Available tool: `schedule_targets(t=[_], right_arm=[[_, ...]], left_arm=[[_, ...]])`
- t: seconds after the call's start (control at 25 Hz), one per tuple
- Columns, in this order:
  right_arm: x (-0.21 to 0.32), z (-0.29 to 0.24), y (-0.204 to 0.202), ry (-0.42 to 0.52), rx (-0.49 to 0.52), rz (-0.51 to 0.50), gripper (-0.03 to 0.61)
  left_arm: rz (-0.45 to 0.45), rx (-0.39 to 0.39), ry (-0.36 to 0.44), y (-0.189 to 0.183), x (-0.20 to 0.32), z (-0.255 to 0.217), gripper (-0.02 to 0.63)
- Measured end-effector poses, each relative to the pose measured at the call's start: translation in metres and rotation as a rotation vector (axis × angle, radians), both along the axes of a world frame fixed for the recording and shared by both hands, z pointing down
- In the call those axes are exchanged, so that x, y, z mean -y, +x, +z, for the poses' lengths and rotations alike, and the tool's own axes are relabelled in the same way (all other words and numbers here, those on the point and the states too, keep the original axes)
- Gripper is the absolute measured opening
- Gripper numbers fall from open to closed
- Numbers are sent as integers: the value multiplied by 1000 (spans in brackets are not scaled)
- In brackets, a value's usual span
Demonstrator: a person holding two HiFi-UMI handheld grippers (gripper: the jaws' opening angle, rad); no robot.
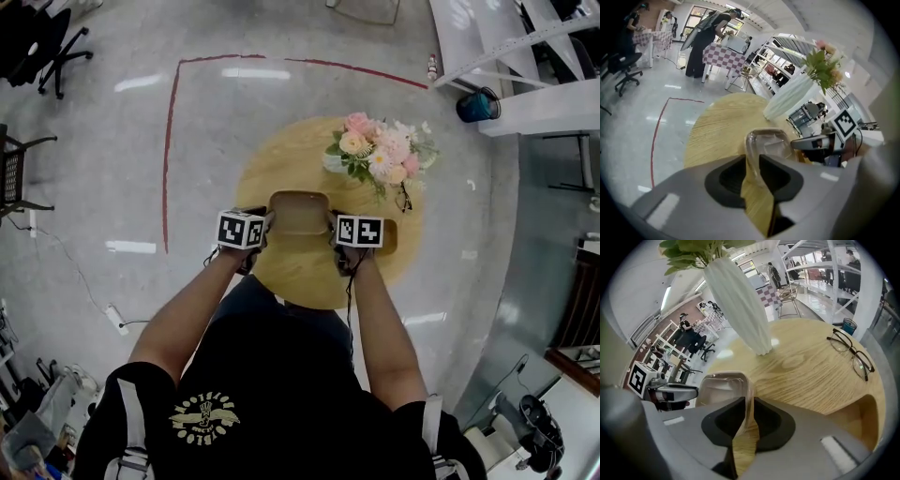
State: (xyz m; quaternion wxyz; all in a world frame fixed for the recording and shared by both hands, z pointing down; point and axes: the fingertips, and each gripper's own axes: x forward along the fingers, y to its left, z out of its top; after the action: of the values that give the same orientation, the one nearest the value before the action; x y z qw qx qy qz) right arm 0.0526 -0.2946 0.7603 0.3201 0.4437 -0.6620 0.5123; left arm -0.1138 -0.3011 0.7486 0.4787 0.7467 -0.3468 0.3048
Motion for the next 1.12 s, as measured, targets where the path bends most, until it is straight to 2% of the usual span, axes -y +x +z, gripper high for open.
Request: schedule_targets(t=[0.04, 0.4, 0.72, 0.96, 1.12], right_arm=[[1, 0, -2, -2, 17, 6, 48], [-4, -13, -2, 12, 42, 23, 38], [-9, -33, -1, 21, 100, 75, 40], [-19, -12, -3, -56, 150, 149, 48], [-22, -6, -5, -79, 192, 191, 56]], left_arm=[[1, 0, 3, 0, 2, -1, 81], [-5, 3, 7, -1, -1, -7, 55], [-7, -33, 5, -1, -5, -24, 55], [-10, -45, -58, -3, -9, -10, 57], [-6, -53, -65, -3, -6, -9, 61]])
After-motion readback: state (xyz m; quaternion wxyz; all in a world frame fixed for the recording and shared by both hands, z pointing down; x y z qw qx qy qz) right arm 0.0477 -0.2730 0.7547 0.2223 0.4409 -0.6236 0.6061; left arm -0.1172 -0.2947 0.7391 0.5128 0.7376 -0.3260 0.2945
